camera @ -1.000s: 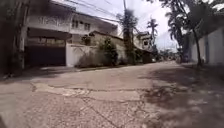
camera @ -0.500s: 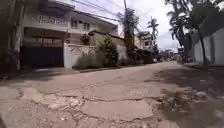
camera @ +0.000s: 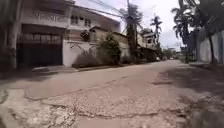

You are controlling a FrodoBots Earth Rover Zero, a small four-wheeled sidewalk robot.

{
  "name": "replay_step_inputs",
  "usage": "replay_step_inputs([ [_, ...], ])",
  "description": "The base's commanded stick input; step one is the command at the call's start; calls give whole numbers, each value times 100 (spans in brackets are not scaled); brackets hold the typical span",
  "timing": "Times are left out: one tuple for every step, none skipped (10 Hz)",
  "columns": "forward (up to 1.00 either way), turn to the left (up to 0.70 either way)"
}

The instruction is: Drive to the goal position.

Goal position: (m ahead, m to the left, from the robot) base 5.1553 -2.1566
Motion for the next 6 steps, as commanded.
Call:
replay_step_inputs([
  [100, -39],
  [100, -14],
  [100, 0],
  [100, 0],
  [100, 0],
  [100, 0],
])
